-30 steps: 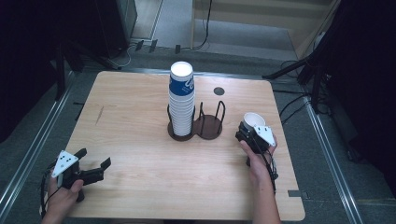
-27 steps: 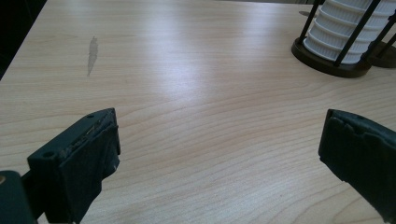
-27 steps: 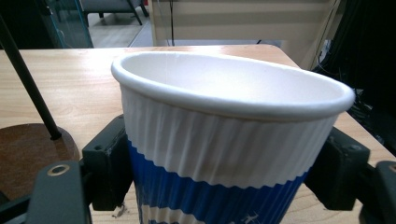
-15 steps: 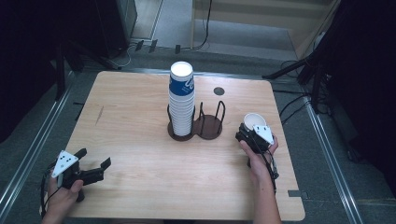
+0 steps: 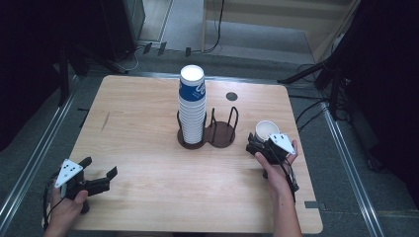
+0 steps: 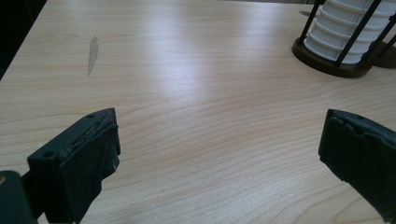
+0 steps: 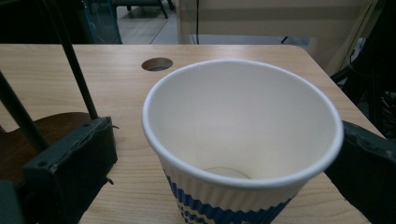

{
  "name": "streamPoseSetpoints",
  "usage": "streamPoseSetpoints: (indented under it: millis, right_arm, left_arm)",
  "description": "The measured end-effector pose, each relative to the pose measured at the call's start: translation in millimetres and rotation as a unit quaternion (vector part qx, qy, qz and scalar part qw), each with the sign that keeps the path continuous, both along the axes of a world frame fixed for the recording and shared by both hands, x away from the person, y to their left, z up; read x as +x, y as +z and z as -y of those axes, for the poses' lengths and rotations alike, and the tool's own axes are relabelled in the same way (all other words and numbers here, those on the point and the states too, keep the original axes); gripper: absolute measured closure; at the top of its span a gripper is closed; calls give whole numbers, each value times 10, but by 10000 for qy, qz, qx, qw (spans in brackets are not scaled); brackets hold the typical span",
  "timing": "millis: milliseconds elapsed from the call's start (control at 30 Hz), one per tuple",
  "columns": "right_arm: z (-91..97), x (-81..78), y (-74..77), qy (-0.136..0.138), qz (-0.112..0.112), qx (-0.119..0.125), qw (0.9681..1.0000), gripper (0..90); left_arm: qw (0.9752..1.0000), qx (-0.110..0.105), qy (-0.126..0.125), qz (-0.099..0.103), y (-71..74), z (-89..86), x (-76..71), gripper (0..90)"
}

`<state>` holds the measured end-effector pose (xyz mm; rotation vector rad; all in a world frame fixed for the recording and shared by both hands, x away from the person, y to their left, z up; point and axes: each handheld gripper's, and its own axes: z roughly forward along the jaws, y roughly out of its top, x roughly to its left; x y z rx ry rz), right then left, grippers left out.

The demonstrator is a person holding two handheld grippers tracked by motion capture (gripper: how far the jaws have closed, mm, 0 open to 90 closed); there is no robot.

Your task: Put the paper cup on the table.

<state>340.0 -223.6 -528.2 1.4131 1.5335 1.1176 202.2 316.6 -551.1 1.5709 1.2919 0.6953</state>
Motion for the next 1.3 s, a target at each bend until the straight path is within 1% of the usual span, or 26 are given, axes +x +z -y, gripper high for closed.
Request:
streamPoseSetpoints:
  millis: [400,567,767,933,967,1100,1300]
  right_arm:
    - [12,-209,199,148,159,-44,9998,0]
    - [9,-289,257,167,191,-14,9997,0]
    - [6,-391,327,136,283,-62,9995,0]
    - [12,-478,360,170,333,3,9993,0]
    - [15,-496,365,218,362,2,9991,0]
    - [33,-571,377,262,403,-15,9988,0]
    - [106,-687,368,289,404,7,9988,0]
  left_arm:
    - [10000,-4,7,-6,-1,-2,4,0]
    - [10000,-6,6,-11,-1,-4,4,0]
    - [10000,-15,13,-7,-1,-3,4,0]
    - [10000,-19,17,-9,-1,-4,4,0]
    - [10000,-18,16,-10,-1,-4,4,0]
    - [10000,-19,15,-8,-1,-5,4,0]
    - [10000,-13,21,-2,-1,-3,3,0]
